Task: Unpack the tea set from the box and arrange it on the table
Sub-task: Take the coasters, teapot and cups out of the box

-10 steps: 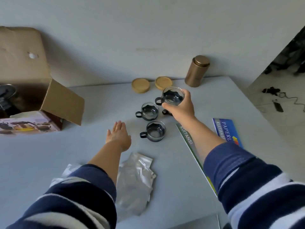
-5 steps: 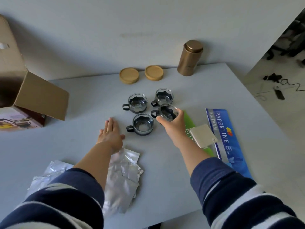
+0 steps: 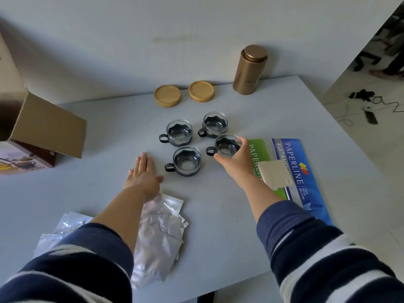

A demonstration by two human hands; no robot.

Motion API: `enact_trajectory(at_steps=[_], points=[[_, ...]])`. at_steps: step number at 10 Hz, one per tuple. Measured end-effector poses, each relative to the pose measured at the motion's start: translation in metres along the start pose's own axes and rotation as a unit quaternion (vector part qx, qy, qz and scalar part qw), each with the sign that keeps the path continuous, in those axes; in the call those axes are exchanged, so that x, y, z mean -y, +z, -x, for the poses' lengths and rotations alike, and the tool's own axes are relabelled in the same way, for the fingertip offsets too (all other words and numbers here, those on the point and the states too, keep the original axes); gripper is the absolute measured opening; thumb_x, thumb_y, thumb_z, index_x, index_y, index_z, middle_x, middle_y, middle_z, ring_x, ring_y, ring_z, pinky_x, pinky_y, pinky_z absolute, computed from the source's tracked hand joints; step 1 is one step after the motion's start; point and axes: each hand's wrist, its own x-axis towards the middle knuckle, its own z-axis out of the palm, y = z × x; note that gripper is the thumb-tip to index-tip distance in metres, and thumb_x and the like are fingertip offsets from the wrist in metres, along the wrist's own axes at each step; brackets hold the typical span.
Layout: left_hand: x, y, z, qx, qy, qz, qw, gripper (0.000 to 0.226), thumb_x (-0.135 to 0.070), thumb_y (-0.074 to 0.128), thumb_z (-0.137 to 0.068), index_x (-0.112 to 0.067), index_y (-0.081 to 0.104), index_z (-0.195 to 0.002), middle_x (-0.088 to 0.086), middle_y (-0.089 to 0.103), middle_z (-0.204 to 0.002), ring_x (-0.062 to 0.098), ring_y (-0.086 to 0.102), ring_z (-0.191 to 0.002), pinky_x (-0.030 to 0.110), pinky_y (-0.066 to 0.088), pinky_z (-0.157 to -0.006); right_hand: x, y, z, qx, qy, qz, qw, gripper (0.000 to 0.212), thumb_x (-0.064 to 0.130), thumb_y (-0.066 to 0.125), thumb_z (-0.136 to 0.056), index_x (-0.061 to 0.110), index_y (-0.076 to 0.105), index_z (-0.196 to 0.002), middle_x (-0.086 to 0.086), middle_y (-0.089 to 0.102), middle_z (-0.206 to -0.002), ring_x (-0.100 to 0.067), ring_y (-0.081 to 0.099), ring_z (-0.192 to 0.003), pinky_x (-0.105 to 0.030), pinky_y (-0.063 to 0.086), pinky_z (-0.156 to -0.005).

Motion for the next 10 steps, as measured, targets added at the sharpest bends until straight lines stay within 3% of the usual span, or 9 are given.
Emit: enact_trajectory(at_steps=[4,6,7,8,9,10], points=[[-0.001,0.001,-0.001,-0.008,0.001,0.000,1.000,0.070,-0.032,0.033,-0.103,-0.009,-0.012,-0.152,0.004,-0.022,-0.159,0.018,-0.018,-0.147,0.038,-0.003,-0.120,-0.006,-0.005,0.011,0.007,-0.057,0.050,0.997,0.079,0.017,0.082,-0.067,0.011,0.039,-0.133,-0.003,0.047,-0.128,-0.014,0.048,-0.112,-0.017,0.034,-0.093],[0.000,0.001,-0.003,-0.007,0.003,-0.001,1.000,0.070,-0.032,0.032,-0.103,-0.008,-0.012,-0.152,0.004,-0.022,-0.159,0.018,-0.018,-0.147,0.039,-0.003,-0.120,-0.005,-0.012,0.012,0.047,-0.027,0.032,0.998,0.100,0.030,0.087,-0.062,0.017,0.028,-0.142,-0.002,0.040,-0.140,-0.017,0.042,-0.128,-0.033,0.036,-0.109],[0.000,-0.001,-0.003,-0.006,0.007,0.004,1.000,0.072,-0.033,0.035,-0.102,-0.009,-0.010,-0.153,0.004,-0.020,-0.160,0.018,-0.016,-0.148,0.039,0.000,-0.121,0.006,-0.019,0.013,0.046,0.008,0.012,0.999,0.092,0.039,0.079,-0.071,0.022,0.025,-0.145,-0.001,0.038,-0.142,-0.017,0.040,-0.130,-0.034,0.036,-0.109],[0.005,-0.013,-0.003,0.008,0.015,0.009,1.000,0.078,-0.034,0.047,-0.098,-0.010,-0.004,-0.154,0.001,-0.012,-0.161,0.019,-0.005,-0.149,0.040,0.008,-0.121,0.027,-0.027,0.009,0.026,0.003,0.030,0.999,0.072,0.036,0.064,-0.084,0.020,0.028,-0.145,-0.007,0.037,-0.145,-0.023,0.037,-0.134,-0.036,0.034,-0.108],[0.016,-0.034,-0.001,0.010,0.006,-0.003,1.000,0.073,-0.035,0.049,-0.096,-0.011,0.011,-0.154,0.003,0.009,-0.162,0.024,0.017,-0.147,0.040,0.021,-0.118,0.057,-0.029,0.003,0.007,-0.039,0.122,0.992,0.064,0.037,0.060,-0.086,0.018,0.034,-0.142,-0.008,0.039,-0.144,-0.028,0.034,-0.133,-0.040,0.031,-0.108],[0.027,-0.066,0.006,-0.058,0.013,0.027,0.998,0.059,-0.028,0.046,-0.096,-0.018,0.026,-0.151,-0.001,0.025,-0.158,0.022,0.030,-0.142,0.038,0.027,-0.114,0.091,-0.014,0.003,0.026,-0.084,0.182,0.979,0.055,0.033,0.058,-0.087,0.017,0.040,-0.137,-0.009,0.040,-0.139,-0.029,0.031,-0.132,-0.040,0.032,-0.105]])
